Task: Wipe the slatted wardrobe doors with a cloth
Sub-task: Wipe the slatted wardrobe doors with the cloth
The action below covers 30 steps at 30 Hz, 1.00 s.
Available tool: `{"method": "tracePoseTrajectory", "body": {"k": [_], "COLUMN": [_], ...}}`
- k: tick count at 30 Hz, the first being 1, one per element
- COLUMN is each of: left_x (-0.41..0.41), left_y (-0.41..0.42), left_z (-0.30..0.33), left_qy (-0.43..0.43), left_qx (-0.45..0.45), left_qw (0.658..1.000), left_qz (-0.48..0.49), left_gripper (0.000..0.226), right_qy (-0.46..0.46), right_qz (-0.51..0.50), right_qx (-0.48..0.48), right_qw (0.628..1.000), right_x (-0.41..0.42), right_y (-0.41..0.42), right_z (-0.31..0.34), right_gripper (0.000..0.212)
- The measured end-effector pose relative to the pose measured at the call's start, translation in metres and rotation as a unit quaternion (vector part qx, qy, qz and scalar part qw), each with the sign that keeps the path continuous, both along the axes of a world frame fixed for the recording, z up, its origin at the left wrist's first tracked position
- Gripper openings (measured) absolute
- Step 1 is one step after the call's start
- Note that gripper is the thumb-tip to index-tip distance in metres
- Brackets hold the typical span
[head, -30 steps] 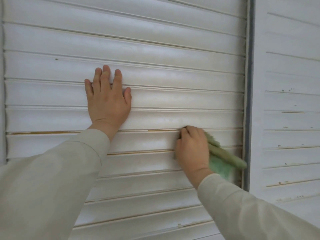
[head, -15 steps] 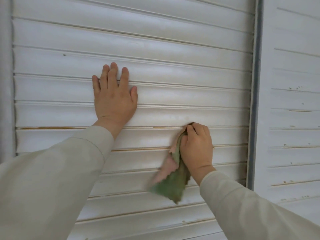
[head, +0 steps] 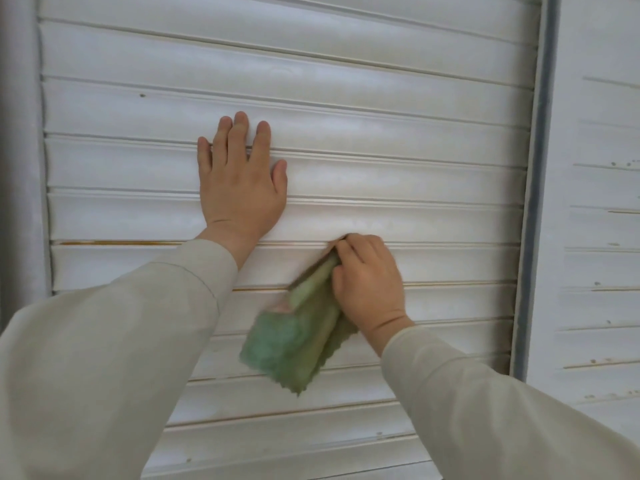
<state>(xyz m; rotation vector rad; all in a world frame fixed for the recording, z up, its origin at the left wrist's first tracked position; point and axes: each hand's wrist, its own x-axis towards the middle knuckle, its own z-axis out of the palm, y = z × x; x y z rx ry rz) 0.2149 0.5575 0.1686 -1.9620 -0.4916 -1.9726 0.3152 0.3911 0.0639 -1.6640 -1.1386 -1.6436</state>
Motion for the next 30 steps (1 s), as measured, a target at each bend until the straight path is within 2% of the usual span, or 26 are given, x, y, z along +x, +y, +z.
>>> {"method": "tracePoseTrajectory", "body": {"k": [4,8,10,13,15,18,21,25,27,28,30], "left_x": [0.002,0.008,0.009,0.01,0.009,0.008,0.009,0.014,0.017,0.019,0.021], "left_y": [-0.003,-0.009,-0.01,-0.009,-0.01,-0.01,-0.008,-0.01,-0.013,-0.014,-0.018], "left_z": [-0.001,-0.002,-0.003,-0.003,-0.002,-0.003,-0.003,-0.003,-0.004,-0.003,-0.003], "left_qy": [0.003,0.001,-0.003,-0.006,-0.003,-0.003,-0.005,-0.01,-0.014,-0.011,-0.005], "left_qx": [-0.007,-0.002,-0.004,-0.002,-0.006,-0.006,0.001,0.009,0.014,0.012,0.007], "left_qw": [1.0,1.0,1.0,1.0,1.0,1.0,1.0,1.0,1.0,1.0,1.0], "left_qz": [-0.004,0.003,0.003,-0.001,-0.002,-0.002,0.0,0.005,0.008,0.008,0.007], "left_gripper": [0.058,0.056,0.056,0.056,0.056,0.056,0.056,0.055,0.055,0.056,0.056], "right_qy": [0.011,0.086,0.092,0.052,0.057,0.125,0.216,0.398,0.401,0.372,0.33], "right_qz": [-0.036,-0.02,0.002,0.039,0.024,-0.057,-0.127,-0.086,-0.09,-0.105,-0.133], "right_qx": [0.066,0.139,0.132,0.063,0.024,0.056,0.152,0.261,0.315,0.314,0.217], "right_qw": [0.997,0.986,0.987,0.996,0.998,0.989,0.956,0.875,0.855,0.867,0.909], "right_x": [0.039,0.031,0.016,-0.008,-0.013,0.006,0.049,0.081,0.075,0.064,0.035], "right_y": [-0.043,-0.037,-0.024,0.0,0.011,0.008,-0.02,-0.057,-0.046,-0.033,0.002], "right_z": [-0.006,-0.003,-0.003,-0.006,-0.004,0.009,0.02,0.048,0.059,0.06,0.048], "right_gripper": [0.028,0.022,0.019,0.019,0.033,0.062,0.073,0.071,0.068,0.07,0.077]}}
